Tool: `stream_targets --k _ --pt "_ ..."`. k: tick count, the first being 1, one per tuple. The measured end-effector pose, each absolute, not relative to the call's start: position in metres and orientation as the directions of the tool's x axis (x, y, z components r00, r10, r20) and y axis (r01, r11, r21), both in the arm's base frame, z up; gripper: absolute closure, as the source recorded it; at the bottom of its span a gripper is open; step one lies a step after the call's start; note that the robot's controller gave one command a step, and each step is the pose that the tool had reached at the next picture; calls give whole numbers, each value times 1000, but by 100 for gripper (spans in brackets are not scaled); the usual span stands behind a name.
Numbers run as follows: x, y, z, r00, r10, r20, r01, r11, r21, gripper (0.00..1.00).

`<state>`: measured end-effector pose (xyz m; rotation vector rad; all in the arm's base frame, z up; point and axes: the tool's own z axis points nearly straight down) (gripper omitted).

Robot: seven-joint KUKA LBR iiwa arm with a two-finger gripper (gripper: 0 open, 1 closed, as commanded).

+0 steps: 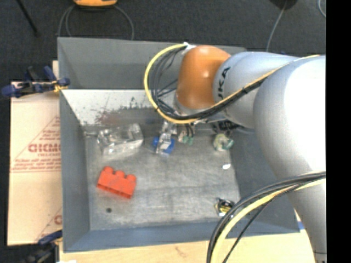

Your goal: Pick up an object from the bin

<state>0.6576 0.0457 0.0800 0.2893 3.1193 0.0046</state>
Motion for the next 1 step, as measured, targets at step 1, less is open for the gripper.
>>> stream_targets --k 1 --pt "660 46 112 -983 184 -8 183 983 4 100"
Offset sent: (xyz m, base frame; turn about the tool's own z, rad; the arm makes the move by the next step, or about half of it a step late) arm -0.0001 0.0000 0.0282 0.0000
